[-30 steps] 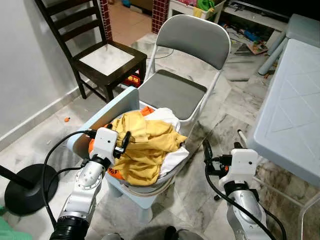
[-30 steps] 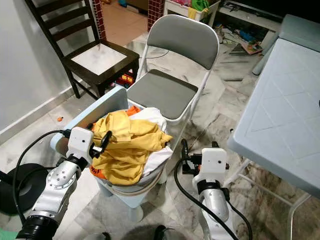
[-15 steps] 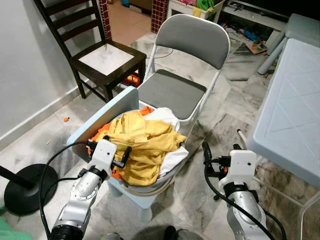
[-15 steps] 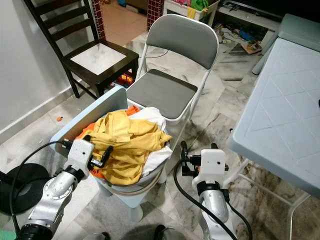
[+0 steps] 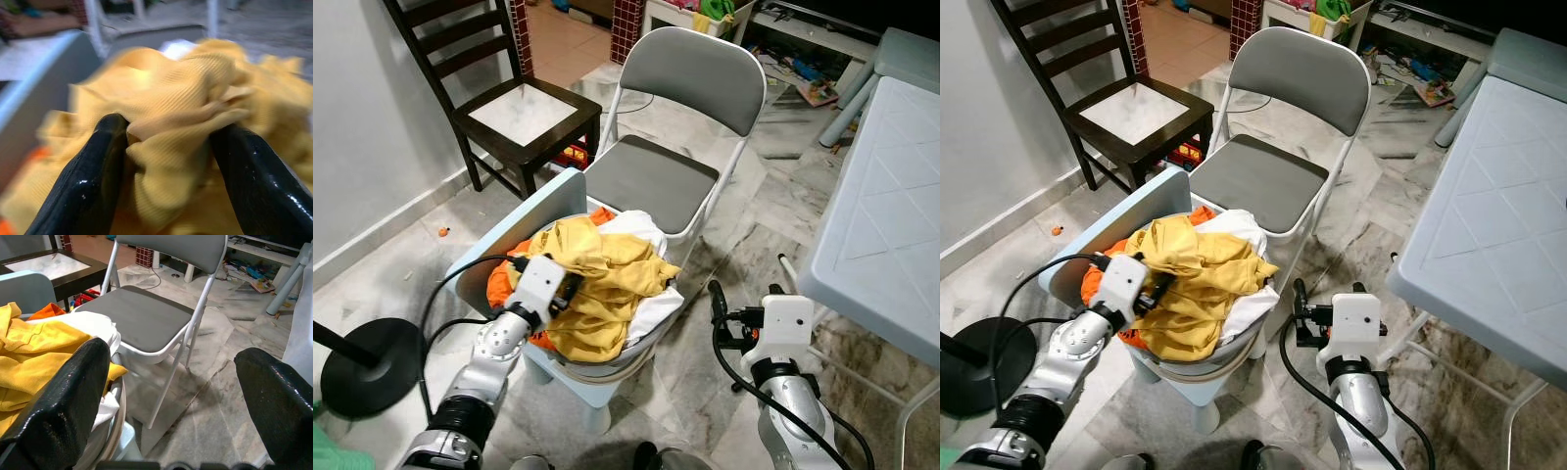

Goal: Hang hanger

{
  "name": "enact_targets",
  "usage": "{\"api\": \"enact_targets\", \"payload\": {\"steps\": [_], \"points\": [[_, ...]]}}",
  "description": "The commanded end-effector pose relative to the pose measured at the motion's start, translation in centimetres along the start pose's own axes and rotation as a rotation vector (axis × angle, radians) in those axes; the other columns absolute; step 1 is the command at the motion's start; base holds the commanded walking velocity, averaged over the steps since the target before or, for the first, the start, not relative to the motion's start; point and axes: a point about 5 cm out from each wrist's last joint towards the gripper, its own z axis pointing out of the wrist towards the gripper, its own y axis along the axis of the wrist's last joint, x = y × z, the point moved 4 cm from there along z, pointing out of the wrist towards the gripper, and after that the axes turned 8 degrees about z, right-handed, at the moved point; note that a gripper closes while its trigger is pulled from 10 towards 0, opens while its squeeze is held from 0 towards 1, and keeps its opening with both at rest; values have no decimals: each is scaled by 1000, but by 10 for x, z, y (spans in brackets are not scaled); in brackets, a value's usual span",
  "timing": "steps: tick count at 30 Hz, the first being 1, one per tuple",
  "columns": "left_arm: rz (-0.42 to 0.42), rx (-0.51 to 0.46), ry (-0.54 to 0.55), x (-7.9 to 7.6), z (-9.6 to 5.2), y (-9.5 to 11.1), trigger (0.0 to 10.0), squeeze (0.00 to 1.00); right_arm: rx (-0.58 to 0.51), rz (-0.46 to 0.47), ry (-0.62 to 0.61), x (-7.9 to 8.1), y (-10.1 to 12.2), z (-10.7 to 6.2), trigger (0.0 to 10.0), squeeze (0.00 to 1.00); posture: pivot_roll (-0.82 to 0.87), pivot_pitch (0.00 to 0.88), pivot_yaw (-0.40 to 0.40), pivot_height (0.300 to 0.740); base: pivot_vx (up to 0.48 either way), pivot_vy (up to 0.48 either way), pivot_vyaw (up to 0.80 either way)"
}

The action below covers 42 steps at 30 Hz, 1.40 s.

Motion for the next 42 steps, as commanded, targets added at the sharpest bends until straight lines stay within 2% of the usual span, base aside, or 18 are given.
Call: {"api": "enact_targets", "payload": {"steps": [1,4,6,9,11,14,17,21,23,27,29,30,33,34,35,36,39,42], "points": [[-13,58,-125,-24,-1,-10,0,0,7,-12,-13,-5,0,-3,10000,0,90,175,-104,740,0,0,0],[-58,147,-245,-44,-6,-23,0,0,6,-12,-15,-5,0,-2,10000,0,92,174,-105,740,0,0,0],[-73,157,-283,-49,-9,-25,0,0,7,-12,-16,-5,0,-2,10000,0,93,176,-107,740,0,0,0],[-65,91,-375,-57,-16,-13,0,0,7,-14,-13,-5,0,-1,10000,0,100,176,-112,740,0,0,0],[-49,70,-391,-58,-20,-10,0,0,7,-16,-12,-5,1,-1,10000,0,100,176,-112,740,0,0,0],[-10,16,-313,-47,-30,-9,0,0,5,-19,-11,-5,1,0,10000,0,103,177,-114,740,0,0,0],[100,-120,-105,-18,-43,1,0,0,3,-20,-11,-5,2,1,10000,0,103,179,-116,740,0,0,0],[163,-233,17,2,-53,18,0,0,6,-20,-13,-6,1,0,10000,0,109,183,-121,740,0,0,0],[184,-278,46,9,-50,30,0,0,11,-19,-9,-5,-1,0,10000,0,110,182,-125,740,0,0,0],[202,-390,70,11,-43,59,0,0,11,-24,8,-2,1,2,10000,0,108,183,-131,740,0,0,0],[203,-406,78,12,-42,63,0,0,9,-25,8,-2,1,3,10000,0,108,183,-131,740,0,0,0],[201,-443,111,19,-38,77,0,0,8,-26,7,-3,2,3,10000,0,107,181,-131,740,0,0,0],[204,-480,151,27,-34,92,0,0,7,-26,4,-5,2,3,10000,0,110,181,-131,740,0,0,0],[200,-531,194,39,-28,113,0,0,6,-26,4,-4,2,4,10000,0,115,178,-131,740,0,0,0],[200,-531,194,39,-28,113,0,0,6,-26,4,-4,2,4,10000,0,115,178,-131,740,0,0,0],[195,-573,232,48,-24,131,0,0,5,-26,6,-3,2,5,10000,0,119,175,-130,740,0,0,0],[189,-632,268,57,-19,156,0,0,3,-25,12,0,2,6,10000,0,119,169,-129,740,0,0,0],[149,-751,298,67,-19,200,0,0,-3,-23,16,1,4,8,10000,0,124,165,-129,740,0,0,0]]}}
